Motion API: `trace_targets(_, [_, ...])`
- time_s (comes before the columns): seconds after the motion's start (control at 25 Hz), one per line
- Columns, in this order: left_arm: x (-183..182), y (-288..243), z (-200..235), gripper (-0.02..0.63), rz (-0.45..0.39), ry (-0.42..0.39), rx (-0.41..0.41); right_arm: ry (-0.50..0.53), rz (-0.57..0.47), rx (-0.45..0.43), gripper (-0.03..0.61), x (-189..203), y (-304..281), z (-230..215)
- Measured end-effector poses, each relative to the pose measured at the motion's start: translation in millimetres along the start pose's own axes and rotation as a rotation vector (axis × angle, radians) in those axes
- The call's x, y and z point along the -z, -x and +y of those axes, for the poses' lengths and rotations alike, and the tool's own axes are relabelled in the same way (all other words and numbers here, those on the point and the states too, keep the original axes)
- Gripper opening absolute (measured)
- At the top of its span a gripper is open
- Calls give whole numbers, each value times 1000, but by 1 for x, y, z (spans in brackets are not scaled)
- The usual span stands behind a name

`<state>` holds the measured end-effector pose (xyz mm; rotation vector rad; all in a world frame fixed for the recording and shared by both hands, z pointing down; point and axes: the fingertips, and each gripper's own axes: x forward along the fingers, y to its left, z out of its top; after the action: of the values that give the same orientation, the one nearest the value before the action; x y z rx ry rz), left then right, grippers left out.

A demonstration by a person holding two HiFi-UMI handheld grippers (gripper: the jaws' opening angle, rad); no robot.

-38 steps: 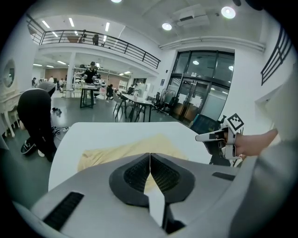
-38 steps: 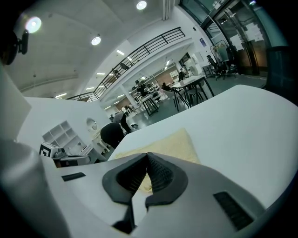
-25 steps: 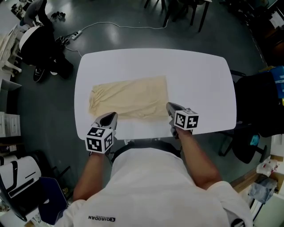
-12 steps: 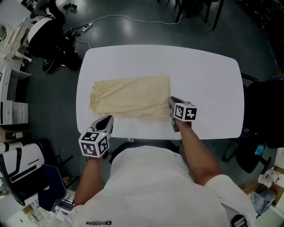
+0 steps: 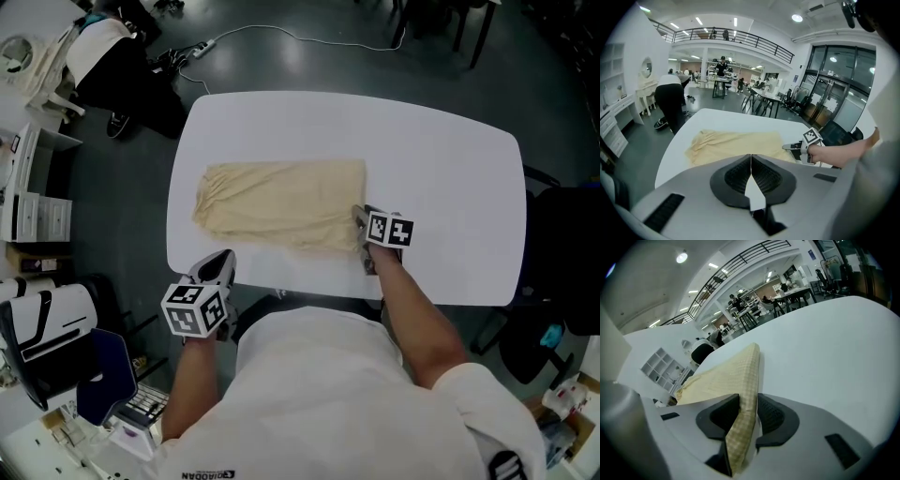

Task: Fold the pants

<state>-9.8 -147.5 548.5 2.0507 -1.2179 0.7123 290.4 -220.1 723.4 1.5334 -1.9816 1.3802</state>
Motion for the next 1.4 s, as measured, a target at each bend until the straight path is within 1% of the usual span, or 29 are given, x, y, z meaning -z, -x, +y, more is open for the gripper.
trace_targets(0.2, [3,4,-6,28,-7,0,-10,104,13,16,124,4,-2,1])
trace_targets(0.44, [2,4,-13,28,1,-32,2,107,26,2,98,3,-3,3])
trace_targets(0.6, [1,1,-11,28,9,-54,35,84,46,-26,89,6,-3,4])
trace_targets(0.72, [-7,1,2,28,3,-93,53,61,41,-51,54,5,-5,10])
trace_targets(0.84, [-14,1,20,28,6,-119,76,56,19,-40,46,3,-3,12])
trace_targets(1.0, [-17,2,51,28,17,-145,105,34,-33,3,43,0,5,19])
trace_targets(1.12, [-21,0,74,28,12,-142,132,65,-72,59,41,-6,13,32])
trace_targets(1.2, [-25,-2,84,28,7,-151,152,90,-105,83,40,-13,18,45])
trace_targets(1.24, [-27,-2,89,28,6,-168,158,96,-122,87,40,-15,21,54])
trace_targets(1.32, [-27,2,98,28,5,-216,168,103,-147,80,40,-12,25,77])
trace_targets(1.4, [-29,3,107,28,0,-238,193,112,-168,65,40,-13,27,106])
